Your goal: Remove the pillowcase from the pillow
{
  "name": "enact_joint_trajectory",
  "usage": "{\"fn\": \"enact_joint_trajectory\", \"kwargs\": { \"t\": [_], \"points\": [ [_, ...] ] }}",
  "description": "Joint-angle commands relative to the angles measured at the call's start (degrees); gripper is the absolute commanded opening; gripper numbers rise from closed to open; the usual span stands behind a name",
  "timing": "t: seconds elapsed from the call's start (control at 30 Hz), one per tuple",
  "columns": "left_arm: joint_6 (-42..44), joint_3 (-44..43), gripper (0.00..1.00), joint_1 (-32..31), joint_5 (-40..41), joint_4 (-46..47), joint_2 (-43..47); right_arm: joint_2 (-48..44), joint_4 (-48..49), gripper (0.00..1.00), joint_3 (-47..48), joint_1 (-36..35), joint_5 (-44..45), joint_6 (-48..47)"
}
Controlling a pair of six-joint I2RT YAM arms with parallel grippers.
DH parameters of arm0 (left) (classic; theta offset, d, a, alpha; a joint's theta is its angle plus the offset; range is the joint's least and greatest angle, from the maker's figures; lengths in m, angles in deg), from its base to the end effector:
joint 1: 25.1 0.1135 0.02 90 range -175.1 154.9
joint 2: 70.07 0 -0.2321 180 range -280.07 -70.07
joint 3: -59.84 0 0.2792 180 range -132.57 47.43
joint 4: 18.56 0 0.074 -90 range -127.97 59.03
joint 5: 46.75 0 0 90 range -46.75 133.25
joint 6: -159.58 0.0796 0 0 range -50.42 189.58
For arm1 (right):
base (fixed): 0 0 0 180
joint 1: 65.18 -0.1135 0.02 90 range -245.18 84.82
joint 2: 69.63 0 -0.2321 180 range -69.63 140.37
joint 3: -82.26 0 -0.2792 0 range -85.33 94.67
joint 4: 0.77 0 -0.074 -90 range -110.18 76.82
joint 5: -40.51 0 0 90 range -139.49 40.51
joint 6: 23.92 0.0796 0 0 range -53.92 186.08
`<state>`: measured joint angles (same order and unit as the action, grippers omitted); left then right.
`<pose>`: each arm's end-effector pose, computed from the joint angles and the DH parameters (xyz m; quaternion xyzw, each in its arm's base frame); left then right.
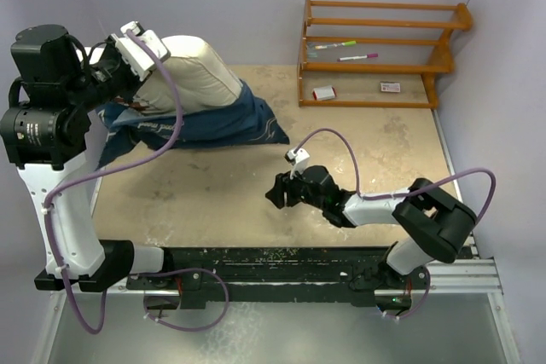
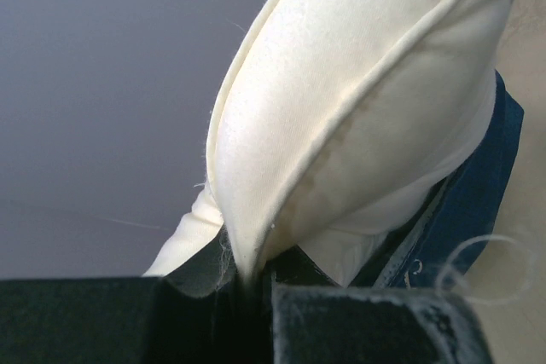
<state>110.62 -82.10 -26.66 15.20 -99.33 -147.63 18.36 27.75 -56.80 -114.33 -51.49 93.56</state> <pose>0.2280 -0.0437 0.5512 0.4174 0.6710 0.0137 0.6126 0.2253 0.2648 0.0923 -0.1626 0.7952 0.3732 0.4494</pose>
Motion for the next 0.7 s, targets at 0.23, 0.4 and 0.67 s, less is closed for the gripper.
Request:
{"fn": "enact_joint_trajectory", "kwargs": {
  "t": [0.23,0.4,0.67],
  "points": [
    [0.6,-9.1,0.0,0.0,-4.2,8.8,0.5,-7.2,-7.7,0.87,7.1,1.5,10.5,-8.8],
    [3.3,-7.1,0.0,0.0,-5.4,8.0,2.2,-13.2,-11.8,1.0,7.9,6.6,7.9,-12.1],
    [3.7,-7.1,0.0,0.0,-9.4,5.9,3.0,-17.0,-11.3,1.0,7.3,8.8,-5.4,-21.8]
  ]
}}
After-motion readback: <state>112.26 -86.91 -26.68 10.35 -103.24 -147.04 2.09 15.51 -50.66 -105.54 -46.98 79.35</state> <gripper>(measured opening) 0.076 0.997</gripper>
